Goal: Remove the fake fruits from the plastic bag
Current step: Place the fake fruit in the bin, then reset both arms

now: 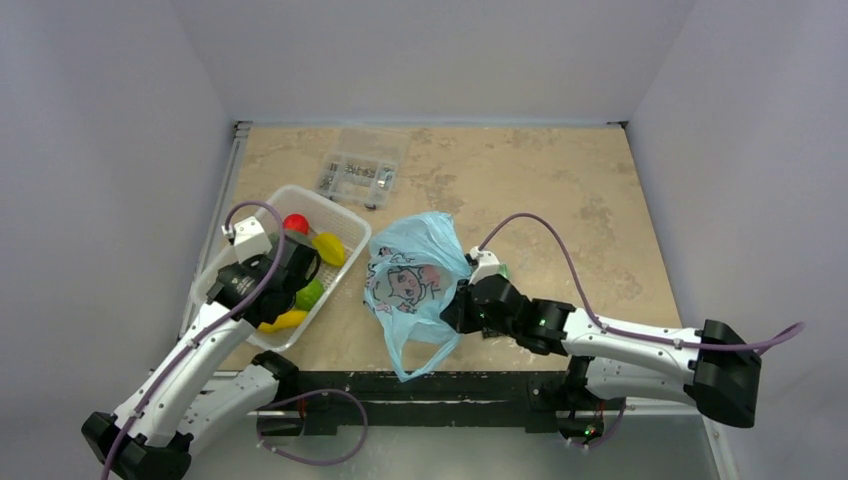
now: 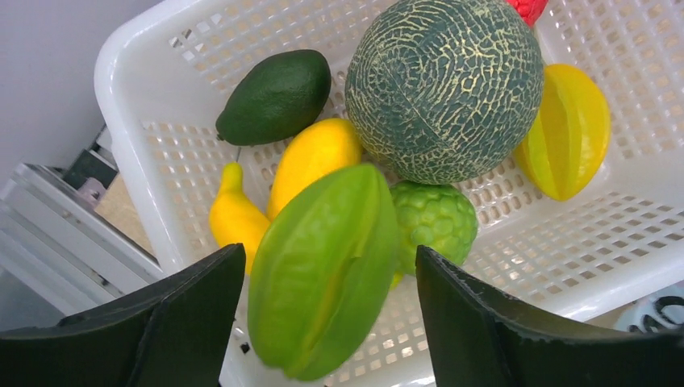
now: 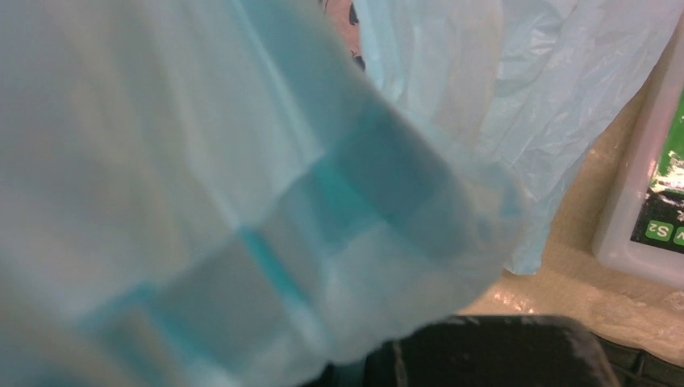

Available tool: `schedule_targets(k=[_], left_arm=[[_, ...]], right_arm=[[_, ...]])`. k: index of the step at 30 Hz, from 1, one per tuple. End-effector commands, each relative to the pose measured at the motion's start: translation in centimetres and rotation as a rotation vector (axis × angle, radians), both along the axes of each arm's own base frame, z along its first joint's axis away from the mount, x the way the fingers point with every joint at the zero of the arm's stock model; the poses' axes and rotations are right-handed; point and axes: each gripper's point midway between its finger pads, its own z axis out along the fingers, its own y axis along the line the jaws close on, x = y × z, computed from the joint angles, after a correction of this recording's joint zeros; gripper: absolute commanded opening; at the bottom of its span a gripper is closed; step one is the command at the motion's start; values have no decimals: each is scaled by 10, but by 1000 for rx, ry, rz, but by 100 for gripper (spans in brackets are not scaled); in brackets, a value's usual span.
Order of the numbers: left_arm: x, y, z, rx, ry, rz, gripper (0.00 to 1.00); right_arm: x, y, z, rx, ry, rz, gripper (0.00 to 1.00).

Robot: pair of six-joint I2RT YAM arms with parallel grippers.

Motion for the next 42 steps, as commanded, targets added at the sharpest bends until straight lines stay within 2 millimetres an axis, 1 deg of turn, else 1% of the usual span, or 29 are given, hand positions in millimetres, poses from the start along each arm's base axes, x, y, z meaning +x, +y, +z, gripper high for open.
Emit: schedule_targets(k=[1,2,3,7,10,11,12,13,14,15,16,19,21,25,26,27,29,33,36,40,42], left_arm=[[3,0,6,-25,-32,8,87],[2,1,9,-29,-40,13,97],[2,1,11,-33,-47,12,100],[0,-2,24,-70,-75,-19,100],[-3,-13,38,-141,-107,-88,100],[-4,-18,44,-173,-124,-119,100],[-7,-23,52,-215,-156,-152,100],[-9,-25,60,-232,-180,-171,100],[-11,-27,69,-257,-218,-196,100],[-15,-30,82,-290,-267,-232,100],[-17,-31,92,-306,-307,-264,100],[-28,-35,130,-354,-429,-351,100],[-36,-35,149,-375,-483,-387,100],[-52,-31,176,-395,-557,-432,100],[-55,-29,182,-395,-571,-436,100],[-59,-27,187,-394,-586,-441,100],[-66,-23,199,-391,-620,-452,100],[-83,-13,224,-378,-710,-480,100],[-95,-4,239,-349,-787,-501,100],[-109,11,249,-326,-865,-484,100],[-114,17,252,-312,-890,-472,100]], right_arm=[[13,19,28,44,-61,7,0],[14,20,30,42,-66,10,0],[15,21,30,38,-69,12,0],[21,23,33,13,-86,3,0],[25,21,36,-15,-90,-13,0],[26,19,36,-26,-93,-21,4],[27,17,38,-38,-98,-30,13],[29,14,38,-52,-104,-40,19],[30,11,40,-63,-110,-45,29],[31,10,44,-68,-119,-45,39],[31,9,47,-68,-126,-44,46],[31,6,62,-60,-147,-41,62],[31,1,76,-53,-166,-45,72],[30,-13,108,-48,-205,-61,85],[29,-20,114,-59,-214,-68,87],[30,-26,123,-60,-228,-81,92],[31,-39,144,-55,-264,-112,98],[33,-74,186,-40,-342,-197,99],[33,-102,218,3,-405,-273,99],[31,-134,257,68,-489,-354,99],[31,-150,270,83,-524,-394,99]])
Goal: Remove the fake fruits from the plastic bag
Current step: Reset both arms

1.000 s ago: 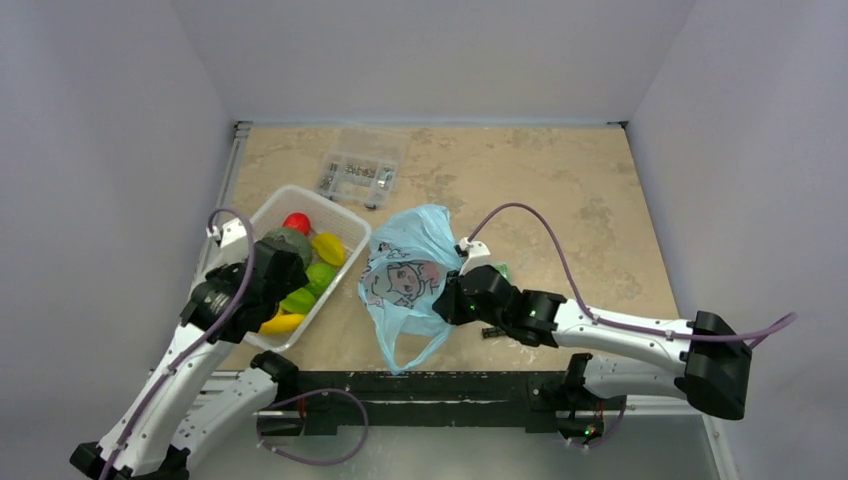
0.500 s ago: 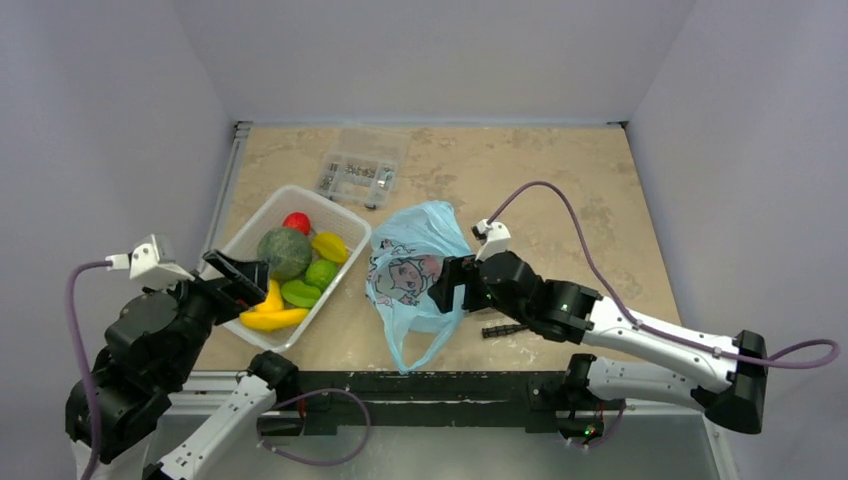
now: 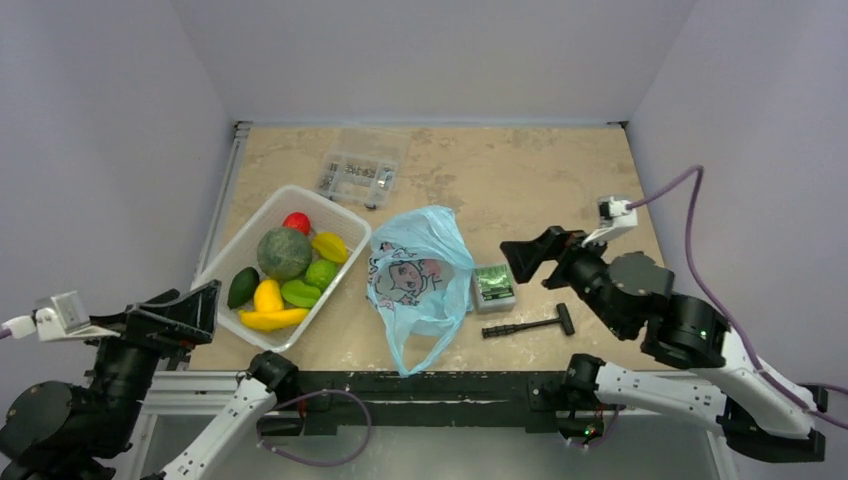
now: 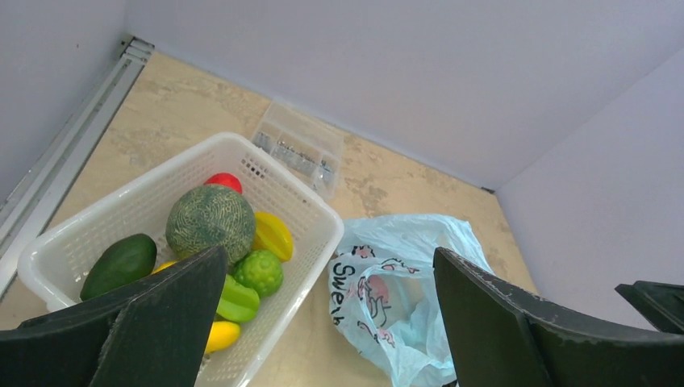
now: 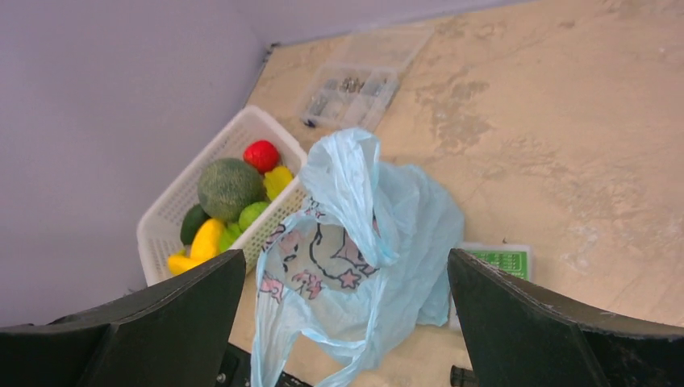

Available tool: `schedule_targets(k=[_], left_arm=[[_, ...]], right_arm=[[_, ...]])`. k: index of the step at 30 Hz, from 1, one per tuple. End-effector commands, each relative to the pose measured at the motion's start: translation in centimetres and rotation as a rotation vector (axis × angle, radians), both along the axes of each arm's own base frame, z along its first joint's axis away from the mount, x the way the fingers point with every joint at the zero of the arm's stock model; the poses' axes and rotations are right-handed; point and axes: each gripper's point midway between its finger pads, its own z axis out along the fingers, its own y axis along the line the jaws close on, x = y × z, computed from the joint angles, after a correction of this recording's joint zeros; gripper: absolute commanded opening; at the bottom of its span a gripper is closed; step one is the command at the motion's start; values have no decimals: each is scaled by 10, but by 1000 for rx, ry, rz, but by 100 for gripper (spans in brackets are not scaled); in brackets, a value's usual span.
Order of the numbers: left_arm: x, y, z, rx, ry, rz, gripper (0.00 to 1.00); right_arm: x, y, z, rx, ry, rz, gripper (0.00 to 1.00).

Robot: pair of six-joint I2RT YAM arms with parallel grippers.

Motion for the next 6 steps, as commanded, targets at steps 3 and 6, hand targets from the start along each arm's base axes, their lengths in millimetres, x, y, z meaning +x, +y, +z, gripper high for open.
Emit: schedule_targets(k=[3,6], left_arm=[[-12,19,19,29,-89,54,100],[-15,17,22,25,-96,38,100]], right_arm=[[3,-54,40,22,-131,-143,99],[5,-54,45,27,-183,-148,99]])
